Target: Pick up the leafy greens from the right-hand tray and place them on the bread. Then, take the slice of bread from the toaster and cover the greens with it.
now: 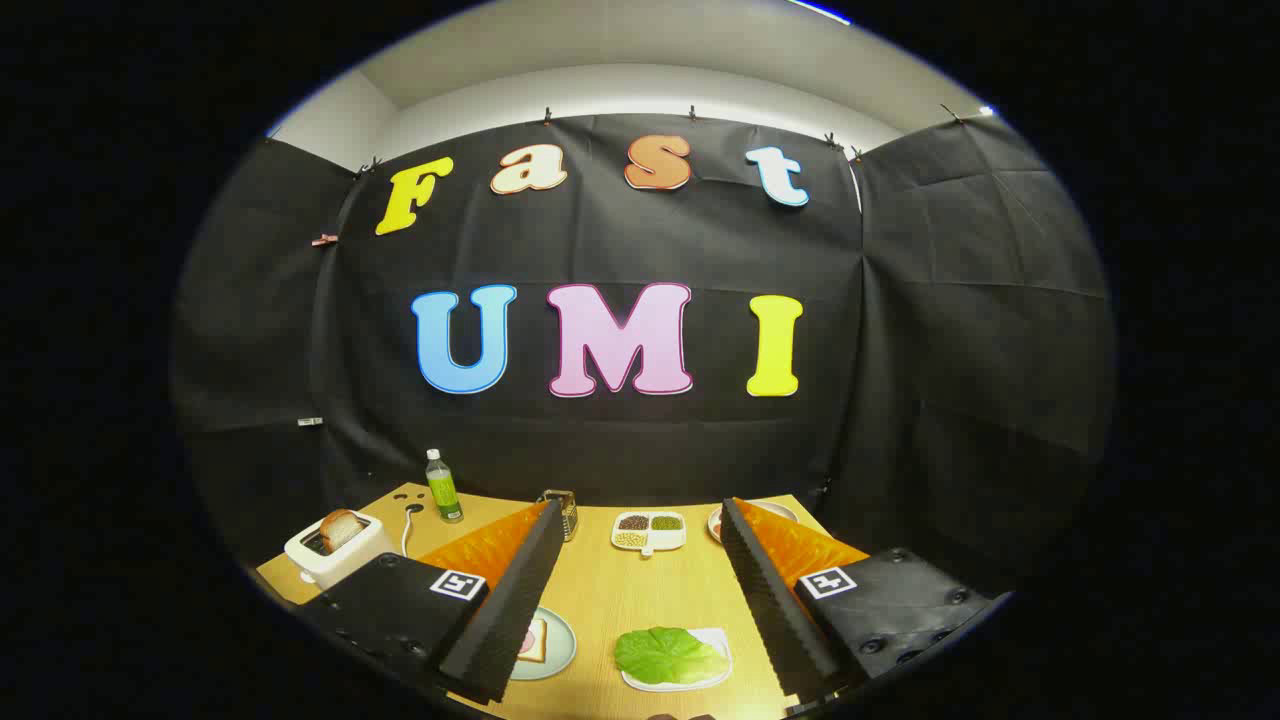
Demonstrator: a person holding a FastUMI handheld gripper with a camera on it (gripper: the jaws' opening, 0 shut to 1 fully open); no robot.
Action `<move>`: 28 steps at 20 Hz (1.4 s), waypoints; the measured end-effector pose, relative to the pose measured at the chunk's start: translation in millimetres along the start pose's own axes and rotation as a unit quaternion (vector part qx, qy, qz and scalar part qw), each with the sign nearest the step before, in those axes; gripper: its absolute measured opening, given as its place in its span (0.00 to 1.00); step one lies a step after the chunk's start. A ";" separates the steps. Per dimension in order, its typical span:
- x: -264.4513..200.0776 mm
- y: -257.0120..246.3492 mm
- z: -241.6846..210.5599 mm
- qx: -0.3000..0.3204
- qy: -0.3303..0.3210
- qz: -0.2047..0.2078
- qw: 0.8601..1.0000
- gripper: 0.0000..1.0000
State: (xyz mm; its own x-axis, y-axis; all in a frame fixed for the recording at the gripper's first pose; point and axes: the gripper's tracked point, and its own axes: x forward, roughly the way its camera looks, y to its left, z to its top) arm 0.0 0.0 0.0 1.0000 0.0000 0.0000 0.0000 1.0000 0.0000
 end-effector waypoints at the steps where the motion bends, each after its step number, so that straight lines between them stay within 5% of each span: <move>1: 1.4 -1.7 -0.9 0.002 0.001 0.001 1.000 0.98; 15: 17.8 -15.2 -34.5 0.005 0.036 0.055 0.998 0.98; 28: 43.1 -24.3 -149.4 -0.009 0.144 0.118 0.982 0.99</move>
State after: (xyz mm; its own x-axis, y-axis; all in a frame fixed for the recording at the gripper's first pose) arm 43.1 -24.3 -149.4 0.9306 0.2290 -0.2855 -0.2344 0.9720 0.0159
